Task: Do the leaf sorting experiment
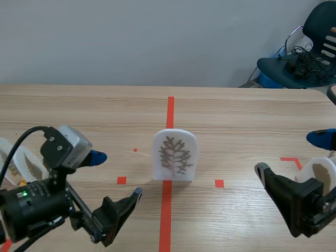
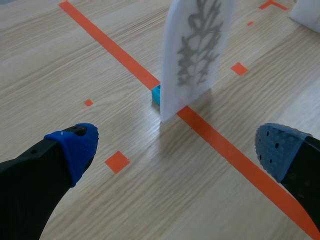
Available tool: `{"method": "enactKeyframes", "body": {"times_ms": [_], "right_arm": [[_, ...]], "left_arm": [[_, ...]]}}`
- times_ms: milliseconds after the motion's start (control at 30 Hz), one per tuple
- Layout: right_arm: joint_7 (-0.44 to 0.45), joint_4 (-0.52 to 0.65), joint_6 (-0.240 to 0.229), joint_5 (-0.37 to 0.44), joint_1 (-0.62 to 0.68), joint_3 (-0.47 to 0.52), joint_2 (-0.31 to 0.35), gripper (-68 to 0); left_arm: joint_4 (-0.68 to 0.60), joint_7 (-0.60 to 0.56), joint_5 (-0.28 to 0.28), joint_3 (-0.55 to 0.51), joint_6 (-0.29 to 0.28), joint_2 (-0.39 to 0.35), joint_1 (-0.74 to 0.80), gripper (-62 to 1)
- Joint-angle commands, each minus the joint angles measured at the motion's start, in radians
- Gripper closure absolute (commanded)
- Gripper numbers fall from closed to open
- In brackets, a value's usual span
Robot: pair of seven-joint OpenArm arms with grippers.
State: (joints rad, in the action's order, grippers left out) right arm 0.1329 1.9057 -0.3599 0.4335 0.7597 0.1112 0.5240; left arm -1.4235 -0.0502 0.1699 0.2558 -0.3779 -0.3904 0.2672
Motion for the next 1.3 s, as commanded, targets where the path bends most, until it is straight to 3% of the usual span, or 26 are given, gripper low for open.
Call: {"method": "enactKeyframes", "body": {"times_ms": [0, 133, 233, 500, 533, 667, 833, 933, 1033, 1167, 1267], "right_arm": [[0.015, 0.017, 0.0, 0.005, -0.011, 0.013, 0.007, -67.9], [0.015, 0.017, 0.0, 0.005, -0.011, 0.013, 0.007, -67.9], [0.015, 0.017, 0.0, 0.004, -0.011, 0.013, 0.007, -67.9], [0.015, 0.017, 0.0, 0.004, -0.011, 0.013, 0.007, -67.9], [0.015, 0.017, 0.0, 0.004, -0.011, 0.013, 0.007, -67.9], [0.015, 0.017, 0.0, 0.005, -0.011, 0.013, 0.007, -67.9], [0.015, 0.017, 0.0, 0.005, -0.012, 0.013, 0.007, -67.9], [0.015, 0.017, 0.0, 0.005, -0.012, 0.013, 0.007, -67.9], [0.015, 0.017, 0.0, 0.005, -0.012, 0.013, 0.007, -67.9], [0.015, 0.017, 0.0, 0.005, -0.012, 0.013, 0.007, -67.9], [0.015, 0.017, 0.0, 0.005, -0.012, 0.013, 0.007, -67.9]], "left_arm": [[0.046, -0.037, -0.01, 0.014, -0.002, 0.032, -0.068, -62.3], [0.253, -0.101, -0.074, 0.102, -0.002, 0.1, -0.224, -62.3], [0.365, -0.146, -0.089, 0.164, -0.002, 0.144, -0.312, -62.3], [0.423, -0.171, -0.114, 0.243, 0.002, 0.225, -0.414, -62.3], [0.423, -0.172, -0.114, 0.243, 0.01, 0.229, -0.415, -59.5], [0.423, -0.179, -0.111, 0.243, 0.027, 0.232, -0.417, -31.0], [0.423, -0.178, -0.111, 0.243, 0.027, 0.223, -0.417, -11.0], [0.412, -0.161, -0.097, 0.243, 0.015, 0.222, -0.415, -6.7], [0.348, -0.089, -0.034, 0.231, -0.021, 0.212, -0.398, -6.7], [0.154, 0.006, 0.072, 0.171, -0.044, 0.171, -0.312, -6.7], [-0.008, 0.057, 0.106, 0.082, -0.044, 0.137, -0.211, -6.7]]}}
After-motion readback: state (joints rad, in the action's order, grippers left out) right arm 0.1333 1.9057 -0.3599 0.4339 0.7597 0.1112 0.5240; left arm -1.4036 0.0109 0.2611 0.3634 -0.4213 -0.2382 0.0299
